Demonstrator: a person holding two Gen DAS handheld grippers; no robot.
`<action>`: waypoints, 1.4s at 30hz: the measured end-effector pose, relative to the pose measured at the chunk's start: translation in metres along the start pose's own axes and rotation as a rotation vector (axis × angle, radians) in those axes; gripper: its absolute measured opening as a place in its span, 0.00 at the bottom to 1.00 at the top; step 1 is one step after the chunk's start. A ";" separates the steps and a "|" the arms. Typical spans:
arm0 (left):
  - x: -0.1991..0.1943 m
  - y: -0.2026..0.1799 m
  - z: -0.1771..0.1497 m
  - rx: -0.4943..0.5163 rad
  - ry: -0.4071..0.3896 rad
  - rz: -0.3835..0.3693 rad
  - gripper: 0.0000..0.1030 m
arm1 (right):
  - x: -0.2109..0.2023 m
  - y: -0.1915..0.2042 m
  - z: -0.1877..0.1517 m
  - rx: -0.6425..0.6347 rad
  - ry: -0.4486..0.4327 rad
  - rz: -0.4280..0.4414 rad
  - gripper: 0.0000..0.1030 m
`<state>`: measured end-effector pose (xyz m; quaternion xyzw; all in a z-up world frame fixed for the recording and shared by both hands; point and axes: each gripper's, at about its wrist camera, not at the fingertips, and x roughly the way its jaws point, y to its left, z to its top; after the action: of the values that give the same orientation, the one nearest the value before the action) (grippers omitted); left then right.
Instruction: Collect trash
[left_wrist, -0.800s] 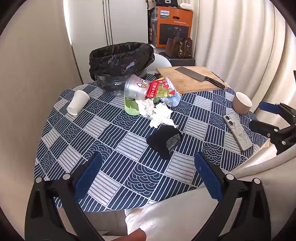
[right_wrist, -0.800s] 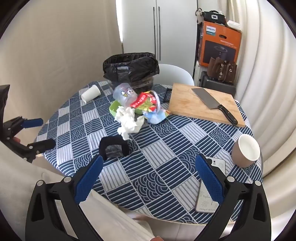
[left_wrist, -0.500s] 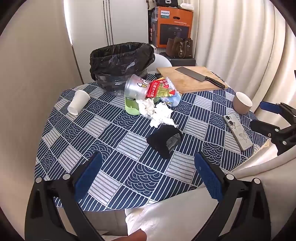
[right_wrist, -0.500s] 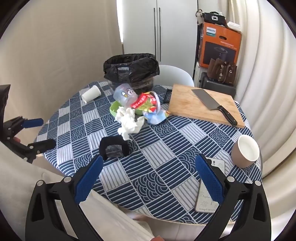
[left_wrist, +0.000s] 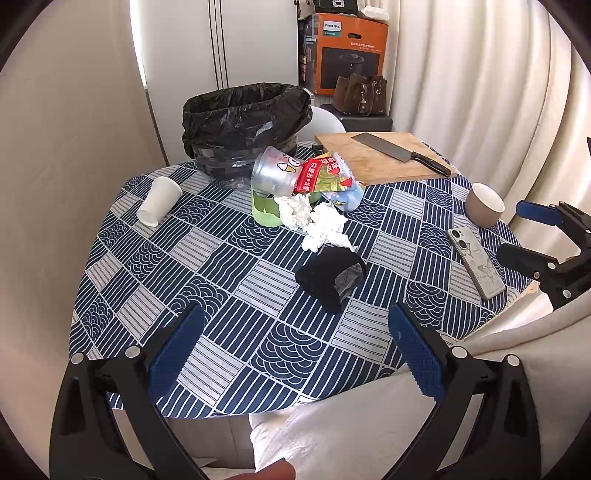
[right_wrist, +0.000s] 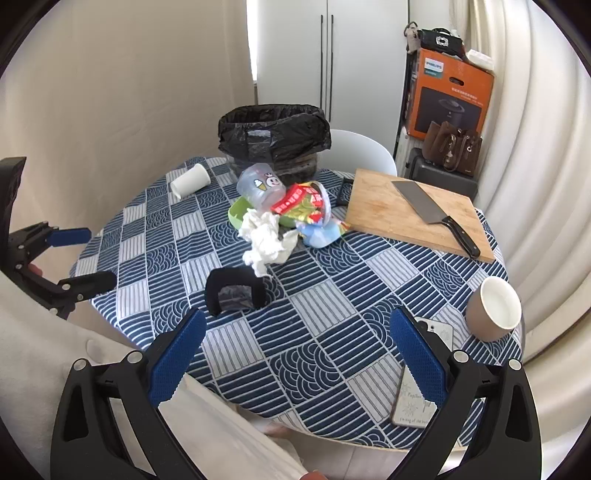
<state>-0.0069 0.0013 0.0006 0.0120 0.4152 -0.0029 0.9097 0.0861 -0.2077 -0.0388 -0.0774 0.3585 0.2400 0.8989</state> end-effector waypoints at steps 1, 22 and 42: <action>0.000 0.000 0.000 0.000 0.001 0.000 0.95 | 0.000 0.001 0.000 -0.004 0.001 0.000 0.93; 0.006 0.000 -0.001 -0.002 0.008 -0.020 0.95 | 0.007 0.006 0.001 -0.025 0.023 0.004 0.93; 0.009 0.006 0.000 -0.016 0.026 -0.016 0.95 | 0.013 0.006 0.002 -0.039 0.045 0.030 0.93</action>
<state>-0.0011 0.0076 -0.0067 0.0016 0.4273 -0.0067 0.9041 0.0929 -0.1962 -0.0459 -0.0950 0.3750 0.2588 0.8851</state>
